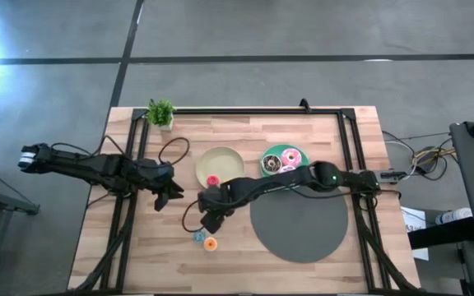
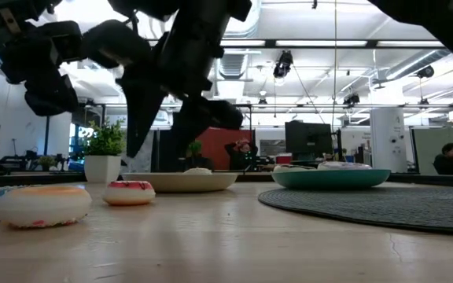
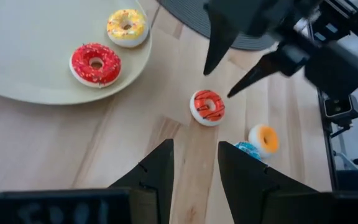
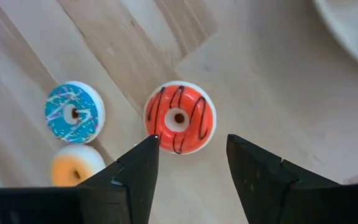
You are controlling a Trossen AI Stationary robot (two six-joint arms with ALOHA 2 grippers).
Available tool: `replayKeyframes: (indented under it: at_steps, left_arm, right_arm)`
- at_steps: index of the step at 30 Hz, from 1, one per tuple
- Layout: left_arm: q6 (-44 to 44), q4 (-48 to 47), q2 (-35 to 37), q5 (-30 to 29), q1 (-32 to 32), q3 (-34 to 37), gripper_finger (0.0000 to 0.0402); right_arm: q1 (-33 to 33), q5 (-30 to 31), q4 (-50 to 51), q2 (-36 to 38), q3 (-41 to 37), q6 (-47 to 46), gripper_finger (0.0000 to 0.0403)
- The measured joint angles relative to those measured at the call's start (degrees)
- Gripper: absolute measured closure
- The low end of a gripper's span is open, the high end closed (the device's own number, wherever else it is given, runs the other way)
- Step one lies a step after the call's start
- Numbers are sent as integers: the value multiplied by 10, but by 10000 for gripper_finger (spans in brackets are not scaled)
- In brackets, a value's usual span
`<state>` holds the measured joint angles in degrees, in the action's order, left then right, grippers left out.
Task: Pick & Place donuts
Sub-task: Put the small orange donut on the white plate
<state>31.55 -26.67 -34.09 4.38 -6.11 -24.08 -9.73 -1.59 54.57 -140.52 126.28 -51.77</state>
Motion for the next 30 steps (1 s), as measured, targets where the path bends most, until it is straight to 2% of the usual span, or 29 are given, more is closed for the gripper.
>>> replayKeyframes:
  at_steps: [8, 16, 22, 25, 30]
  left_arm:
    - [0, -3, 2, -3, 0, 0, 303]
    - [-2, -4, 2, -10, 0, 0, 303]
    - [-2, -4, 2, -15, 0, 0, 303]
    - [-2, -5, 2, -19, 0, 0, 303]
    - [-3, -9, 2, -27, 0, 0, 303]
  right_arm:
    - [0, 3, -24, -3, -6, 8, 230]
    - [-1, 2, -72, -2, -69, 8, 235]
    - [-2, 24, -41, -1, -78, 22, 239]
    - [-2, 42, -22, -1, -67, 36, 258]
    - [0, 65, -48, -1, -56, 55, 318]
